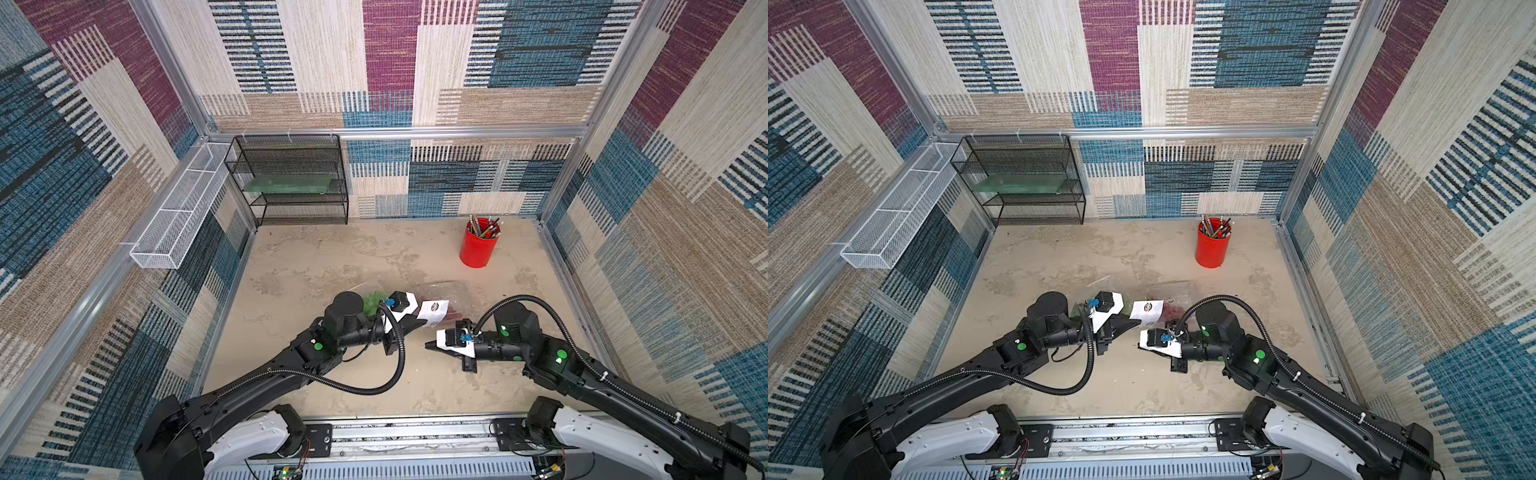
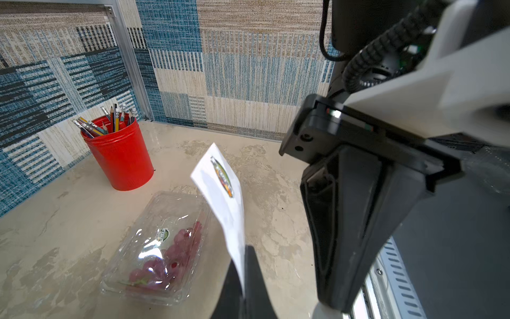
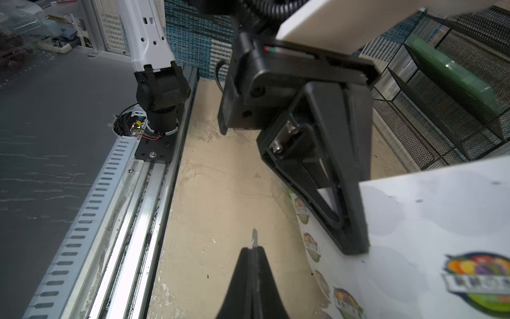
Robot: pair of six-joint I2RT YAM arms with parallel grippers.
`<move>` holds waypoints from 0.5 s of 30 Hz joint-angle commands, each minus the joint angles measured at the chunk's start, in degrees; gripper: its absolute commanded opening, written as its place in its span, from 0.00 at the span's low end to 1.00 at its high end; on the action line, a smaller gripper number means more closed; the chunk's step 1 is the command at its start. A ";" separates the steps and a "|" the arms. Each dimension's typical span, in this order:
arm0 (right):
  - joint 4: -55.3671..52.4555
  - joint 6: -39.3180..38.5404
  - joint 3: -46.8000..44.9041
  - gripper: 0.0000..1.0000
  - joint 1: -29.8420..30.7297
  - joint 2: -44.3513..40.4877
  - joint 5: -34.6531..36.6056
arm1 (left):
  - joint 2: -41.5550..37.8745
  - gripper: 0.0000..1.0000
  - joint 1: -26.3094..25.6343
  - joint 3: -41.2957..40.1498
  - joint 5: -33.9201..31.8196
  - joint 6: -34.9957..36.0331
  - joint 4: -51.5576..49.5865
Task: Label fruit boxes
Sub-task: Tear off the label from the label sticker, then place the label sticker at the center of the board.
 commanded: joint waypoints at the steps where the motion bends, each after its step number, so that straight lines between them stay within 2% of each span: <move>1: 0.36 4.93 0.61 0.00 -1.54 -0.85 -1.08 | 0.26 0.02 0.00 -0.23 0.67 -0.64 -1.64; 4: 1.73 8.70 0.17 0.00 -5.55 -1.75 -5.31 | 0.47 0.02 0.06 -1.50 1.69 -1.96 -2.37; 9: 7.36 17.66 -1.50 0.00 -14.20 -3.19 -14.03 | 1.53 0.02 -0.05 -6.12 4.22 -11.18 0.81; 15: 9.17 24.51 -2.41 0.00 -20.13 -2.58 -13.70 | 3.55 0.01 -0.36 -9.84 7.24 -18.08 1.23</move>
